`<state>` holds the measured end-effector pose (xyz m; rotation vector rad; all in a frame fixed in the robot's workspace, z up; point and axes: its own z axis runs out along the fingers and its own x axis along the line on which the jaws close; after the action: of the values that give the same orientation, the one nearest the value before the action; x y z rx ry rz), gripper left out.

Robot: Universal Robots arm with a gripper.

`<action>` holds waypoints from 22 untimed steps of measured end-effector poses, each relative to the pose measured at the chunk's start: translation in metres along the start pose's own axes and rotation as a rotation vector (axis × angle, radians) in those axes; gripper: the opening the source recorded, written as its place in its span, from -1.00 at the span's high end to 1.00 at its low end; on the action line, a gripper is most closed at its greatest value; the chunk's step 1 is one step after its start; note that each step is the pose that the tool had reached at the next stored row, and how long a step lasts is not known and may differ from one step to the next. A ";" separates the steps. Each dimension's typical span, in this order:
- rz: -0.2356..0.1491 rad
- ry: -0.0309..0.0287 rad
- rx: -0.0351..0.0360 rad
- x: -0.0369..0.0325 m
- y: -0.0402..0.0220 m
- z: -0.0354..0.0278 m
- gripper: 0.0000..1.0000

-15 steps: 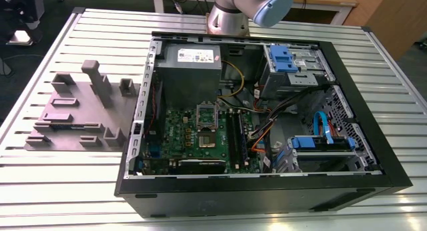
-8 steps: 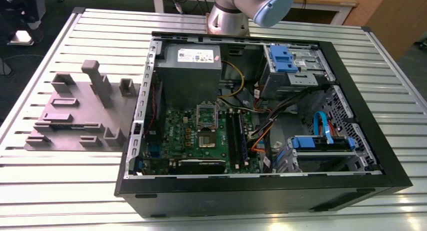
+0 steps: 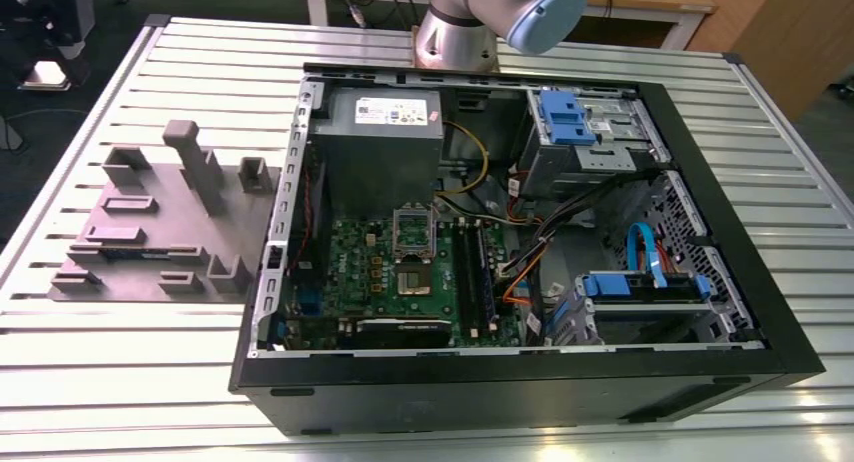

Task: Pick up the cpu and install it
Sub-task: 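Pick up the cpu and move it towards the insertion slot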

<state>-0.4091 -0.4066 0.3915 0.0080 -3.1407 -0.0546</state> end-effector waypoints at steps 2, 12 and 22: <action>0.000 0.0000 0.0000 -0.0005 0.0000 0.0000 0.06; 0.000 0.0000 0.0000 -0.0067 0.0000 0.0000 0.06; 0.000 -0.0001 -0.0001 -0.0076 0.0000 0.0000 0.06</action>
<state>-0.4015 -0.4066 0.3915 0.0080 -3.1408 -0.0547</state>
